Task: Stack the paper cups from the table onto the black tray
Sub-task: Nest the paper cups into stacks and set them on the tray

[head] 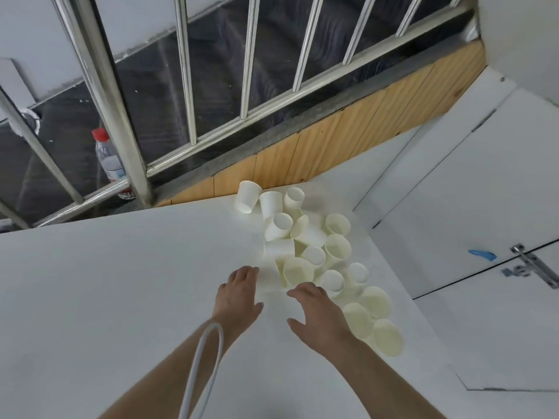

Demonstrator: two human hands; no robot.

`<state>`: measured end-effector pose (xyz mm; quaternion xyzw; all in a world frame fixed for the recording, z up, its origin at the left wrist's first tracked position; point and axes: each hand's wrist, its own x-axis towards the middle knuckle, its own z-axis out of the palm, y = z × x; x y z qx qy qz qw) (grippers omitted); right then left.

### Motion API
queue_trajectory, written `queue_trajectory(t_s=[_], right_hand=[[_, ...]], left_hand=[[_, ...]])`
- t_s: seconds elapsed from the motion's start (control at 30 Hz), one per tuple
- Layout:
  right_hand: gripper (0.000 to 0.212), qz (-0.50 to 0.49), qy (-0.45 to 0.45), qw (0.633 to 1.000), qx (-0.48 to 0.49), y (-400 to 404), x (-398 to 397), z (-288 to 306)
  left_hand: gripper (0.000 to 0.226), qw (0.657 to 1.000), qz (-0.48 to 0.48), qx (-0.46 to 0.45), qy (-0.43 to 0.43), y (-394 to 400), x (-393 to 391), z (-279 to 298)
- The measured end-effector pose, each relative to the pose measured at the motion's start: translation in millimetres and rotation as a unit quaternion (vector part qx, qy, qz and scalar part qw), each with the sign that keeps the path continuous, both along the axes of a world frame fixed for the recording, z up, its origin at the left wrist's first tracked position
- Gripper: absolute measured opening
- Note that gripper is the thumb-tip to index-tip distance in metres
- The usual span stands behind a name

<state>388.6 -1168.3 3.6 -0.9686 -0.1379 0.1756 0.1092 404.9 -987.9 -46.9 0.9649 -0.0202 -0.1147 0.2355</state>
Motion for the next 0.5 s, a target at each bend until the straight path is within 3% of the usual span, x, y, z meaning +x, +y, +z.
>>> queue_trajectory(t_s=[0.33,0.5], right_hand=[[0.051,-0.008,0.009,0.999,0.04,-5.6,22.2,-15.8],[0.052,-0.032,-0.006,0.995,0.097,3.5,24.5,-19.2]], left_hand=[[0.055,1.0,0.015,-0.014,0.021,-2.4,22.6,-23.2],[0.062,0.981,0.107,-0.162,0.008,11.7,-4.4,-31.0]])
